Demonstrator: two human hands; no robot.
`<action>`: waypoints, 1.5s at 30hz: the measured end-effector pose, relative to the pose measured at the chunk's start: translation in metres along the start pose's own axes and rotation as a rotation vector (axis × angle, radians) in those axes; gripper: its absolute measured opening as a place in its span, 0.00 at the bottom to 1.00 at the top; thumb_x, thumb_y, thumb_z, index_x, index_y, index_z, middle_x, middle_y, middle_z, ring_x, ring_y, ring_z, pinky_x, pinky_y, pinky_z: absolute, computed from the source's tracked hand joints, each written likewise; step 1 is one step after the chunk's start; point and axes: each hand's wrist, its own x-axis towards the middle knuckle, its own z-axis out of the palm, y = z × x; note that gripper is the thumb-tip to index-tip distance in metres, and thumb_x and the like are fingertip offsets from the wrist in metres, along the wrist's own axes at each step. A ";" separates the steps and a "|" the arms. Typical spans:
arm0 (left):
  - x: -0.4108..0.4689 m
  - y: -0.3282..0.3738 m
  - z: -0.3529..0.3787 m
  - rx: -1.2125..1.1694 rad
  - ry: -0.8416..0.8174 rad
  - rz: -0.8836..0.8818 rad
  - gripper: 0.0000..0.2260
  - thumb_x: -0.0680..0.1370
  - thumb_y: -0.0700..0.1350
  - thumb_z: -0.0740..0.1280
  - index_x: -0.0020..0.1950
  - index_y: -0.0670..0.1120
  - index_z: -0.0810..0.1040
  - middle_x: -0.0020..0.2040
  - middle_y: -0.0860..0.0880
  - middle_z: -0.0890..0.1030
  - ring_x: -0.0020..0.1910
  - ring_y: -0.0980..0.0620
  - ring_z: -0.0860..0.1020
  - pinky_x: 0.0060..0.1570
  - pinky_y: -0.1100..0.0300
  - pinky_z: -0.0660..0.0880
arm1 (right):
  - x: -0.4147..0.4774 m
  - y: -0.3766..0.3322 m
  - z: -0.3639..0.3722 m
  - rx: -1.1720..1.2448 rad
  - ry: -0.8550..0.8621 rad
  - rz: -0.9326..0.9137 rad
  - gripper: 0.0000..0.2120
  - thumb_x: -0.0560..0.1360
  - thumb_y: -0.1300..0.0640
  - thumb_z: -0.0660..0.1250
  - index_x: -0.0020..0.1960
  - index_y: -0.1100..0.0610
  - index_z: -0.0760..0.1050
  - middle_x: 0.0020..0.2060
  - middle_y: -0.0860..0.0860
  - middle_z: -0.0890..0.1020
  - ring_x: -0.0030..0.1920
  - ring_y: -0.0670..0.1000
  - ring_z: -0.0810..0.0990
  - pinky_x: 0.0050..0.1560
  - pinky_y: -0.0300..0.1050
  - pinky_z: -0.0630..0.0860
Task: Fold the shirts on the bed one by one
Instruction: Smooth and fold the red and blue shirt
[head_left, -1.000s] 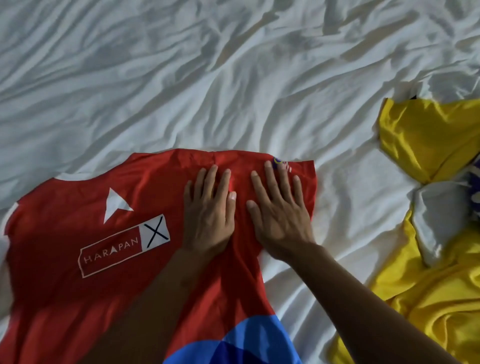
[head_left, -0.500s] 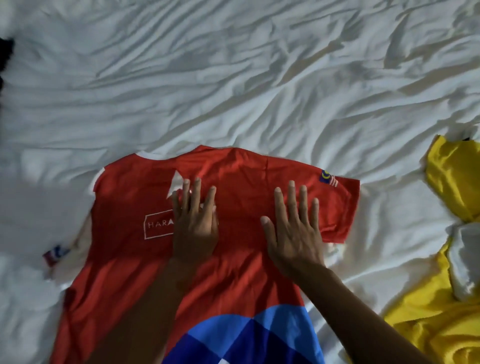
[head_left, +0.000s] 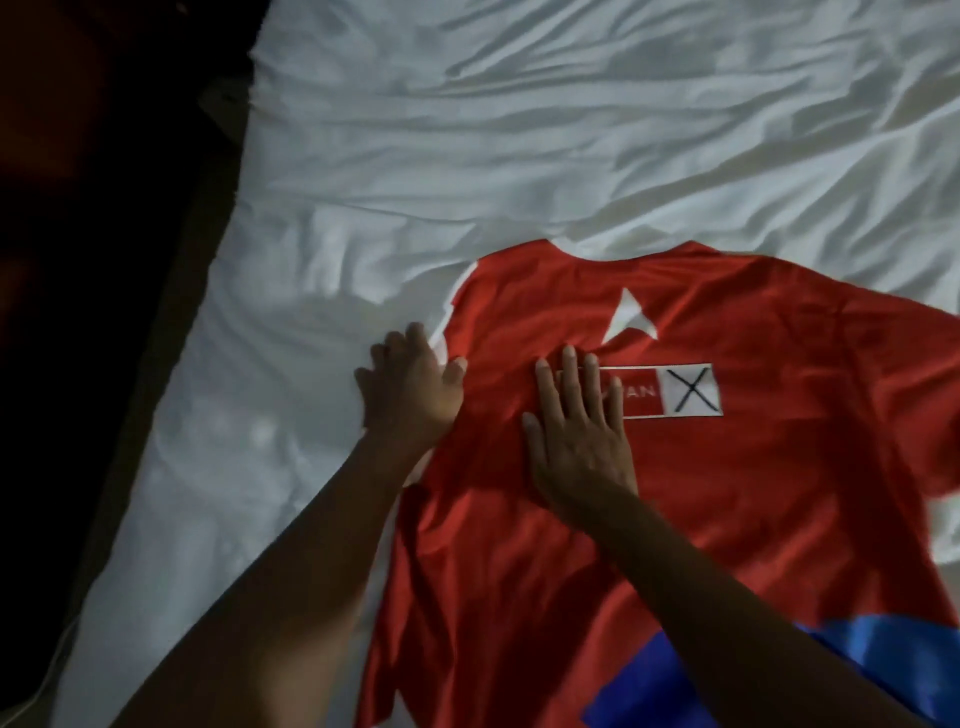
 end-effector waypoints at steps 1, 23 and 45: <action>0.009 -0.009 -0.005 -0.115 -0.054 0.013 0.23 0.80 0.59 0.66 0.66 0.43 0.71 0.61 0.39 0.79 0.62 0.36 0.76 0.61 0.42 0.73 | 0.008 -0.013 0.004 0.004 -0.001 0.006 0.31 0.85 0.41 0.44 0.85 0.52 0.50 0.84 0.56 0.47 0.83 0.59 0.42 0.82 0.63 0.44; 0.045 -0.171 -0.062 -1.427 -0.396 -0.543 0.09 0.78 0.41 0.68 0.55 0.42 0.84 0.47 0.42 0.88 0.49 0.41 0.87 0.46 0.46 0.85 | 0.129 -0.098 0.050 -0.197 0.063 0.206 0.28 0.85 0.40 0.42 0.83 0.39 0.40 0.84 0.56 0.43 0.82 0.66 0.39 0.74 0.78 0.40; -0.005 -0.147 -0.041 -1.148 -0.351 -0.630 0.09 0.76 0.44 0.77 0.47 0.39 0.84 0.31 0.44 0.83 0.25 0.44 0.79 0.26 0.56 0.76 | 0.131 -0.097 0.053 -0.172 0.086 0.212 0.28 0.85 0.40 0.41 0.84 0.40 0.41 0.84 0.55 0.43 0.83 0.63 0.38 0.77 0.75 0.39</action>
